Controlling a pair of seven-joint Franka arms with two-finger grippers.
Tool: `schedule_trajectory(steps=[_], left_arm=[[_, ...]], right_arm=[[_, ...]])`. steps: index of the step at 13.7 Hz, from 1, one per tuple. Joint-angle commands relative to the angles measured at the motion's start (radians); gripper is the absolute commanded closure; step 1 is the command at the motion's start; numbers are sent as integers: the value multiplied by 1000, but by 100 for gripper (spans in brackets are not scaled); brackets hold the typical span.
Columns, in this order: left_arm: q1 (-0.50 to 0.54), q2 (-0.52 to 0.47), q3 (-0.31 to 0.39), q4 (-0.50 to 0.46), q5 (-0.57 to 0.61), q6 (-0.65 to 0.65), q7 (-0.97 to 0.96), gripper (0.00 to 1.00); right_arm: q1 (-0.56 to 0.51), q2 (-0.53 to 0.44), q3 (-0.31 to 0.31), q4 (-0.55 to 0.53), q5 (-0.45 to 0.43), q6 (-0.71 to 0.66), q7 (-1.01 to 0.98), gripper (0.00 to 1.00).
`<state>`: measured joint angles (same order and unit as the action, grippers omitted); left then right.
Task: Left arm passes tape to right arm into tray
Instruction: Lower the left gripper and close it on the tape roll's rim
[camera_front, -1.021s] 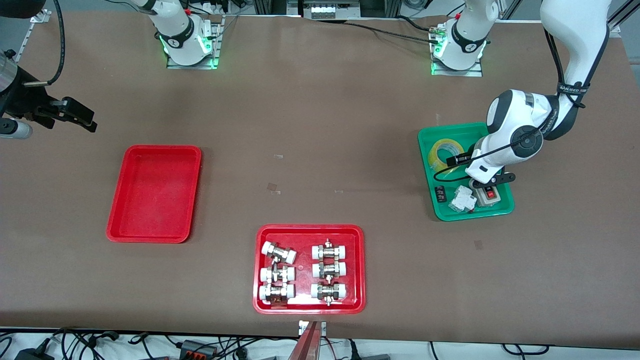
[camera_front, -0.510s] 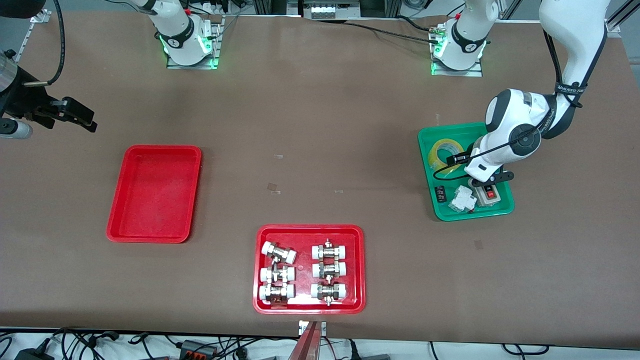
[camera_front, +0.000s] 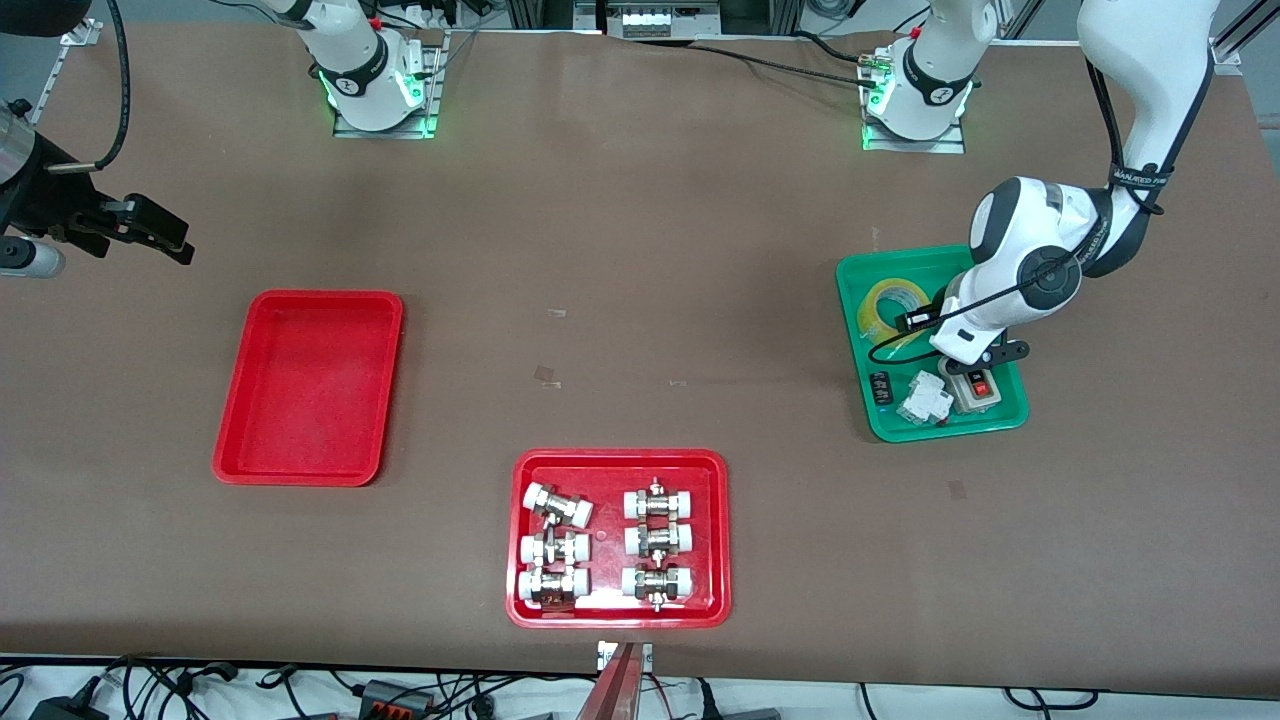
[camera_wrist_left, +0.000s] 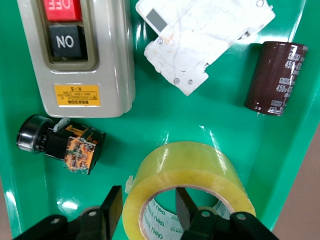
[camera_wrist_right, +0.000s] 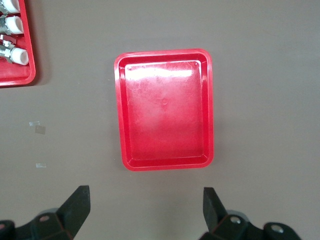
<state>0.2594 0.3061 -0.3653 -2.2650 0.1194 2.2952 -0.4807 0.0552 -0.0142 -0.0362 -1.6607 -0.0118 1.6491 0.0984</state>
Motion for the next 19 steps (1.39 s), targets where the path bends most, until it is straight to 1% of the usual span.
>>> schedule_trajectory(steps=[1,3,5,6,7,8,10,14,16,18,19], left_arm=[[6,-13,3,-31,20,13,-19,40],[8,-7,3,-33,20,13,-25,37],[8,-5,3,-33,20,13,-41,37],[8,-5,2,-33,20,13,-41,43],[8,-7,2,-34,20,13,-41,53],[8,-7,2,-34,20,13,-48,72],[3,-15,2,-34,20,10,-122,100],[-8,-31,-3,-30,20,-6,-153,100],[-9,-74,-7,-12,20,-66,-135,100],[-8,-110,-35,76,20,-202,-122,100],[-8,-117,-46,141,20,-279,-119,100]], right_arm=[[-2,-1,4,10,-7,-14,-14,0],[-2,-1,4,10,-7,-14,-14,0],[-2,-1,4,10,-8,-14,-14,0],[-2,-1,4,10,-7,-14,-14,0],[-2,-1,4,10,-7,-14,-14,0],[-2,-1,4,10,-7,-14,-14,0],[-2,-1,4,10,-7,-14,-14,0],[-2,-1,4,10,-8,-14,-14,0],[-2,-1,4,10,-7,-14,-14,0],[-2,-1,4,9,-8,-14,-14,0],[-2,-1,4,10,-7,-14,-14,0]])
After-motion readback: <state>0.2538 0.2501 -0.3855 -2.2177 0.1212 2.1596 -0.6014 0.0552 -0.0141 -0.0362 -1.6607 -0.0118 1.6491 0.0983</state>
